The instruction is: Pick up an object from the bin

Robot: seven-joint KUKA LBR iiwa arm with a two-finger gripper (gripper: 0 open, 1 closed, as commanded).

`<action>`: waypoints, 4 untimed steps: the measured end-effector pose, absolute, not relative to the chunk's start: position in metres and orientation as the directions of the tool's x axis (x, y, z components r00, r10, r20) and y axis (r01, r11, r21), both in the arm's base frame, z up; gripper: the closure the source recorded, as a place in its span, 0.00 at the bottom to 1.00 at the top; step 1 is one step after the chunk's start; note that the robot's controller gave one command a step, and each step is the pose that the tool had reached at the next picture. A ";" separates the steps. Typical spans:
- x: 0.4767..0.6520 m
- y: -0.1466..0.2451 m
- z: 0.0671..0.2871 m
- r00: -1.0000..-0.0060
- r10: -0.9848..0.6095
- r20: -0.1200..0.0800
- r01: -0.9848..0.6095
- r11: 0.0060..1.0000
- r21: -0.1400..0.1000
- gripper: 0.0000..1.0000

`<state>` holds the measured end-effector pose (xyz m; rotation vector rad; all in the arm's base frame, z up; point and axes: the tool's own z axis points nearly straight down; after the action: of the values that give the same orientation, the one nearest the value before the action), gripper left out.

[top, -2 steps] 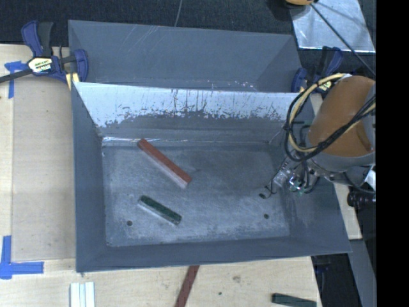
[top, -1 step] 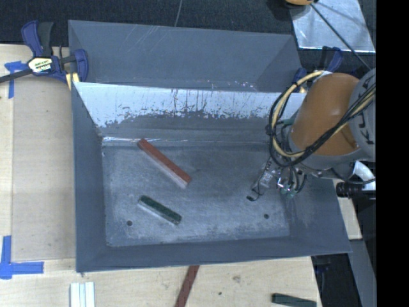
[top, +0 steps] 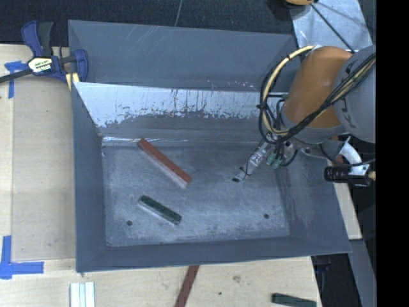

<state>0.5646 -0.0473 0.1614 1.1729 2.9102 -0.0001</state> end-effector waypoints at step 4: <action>0.604 0.059 0.072 -0.930 0.368 -0.005 0.368 0.930 0.002 1.00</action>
Offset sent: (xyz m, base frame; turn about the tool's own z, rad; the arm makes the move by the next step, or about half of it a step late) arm 0.0307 0.0718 -0.0246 -0.1136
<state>0.6040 0.0587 0.0715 0.5882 3.0807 0.0013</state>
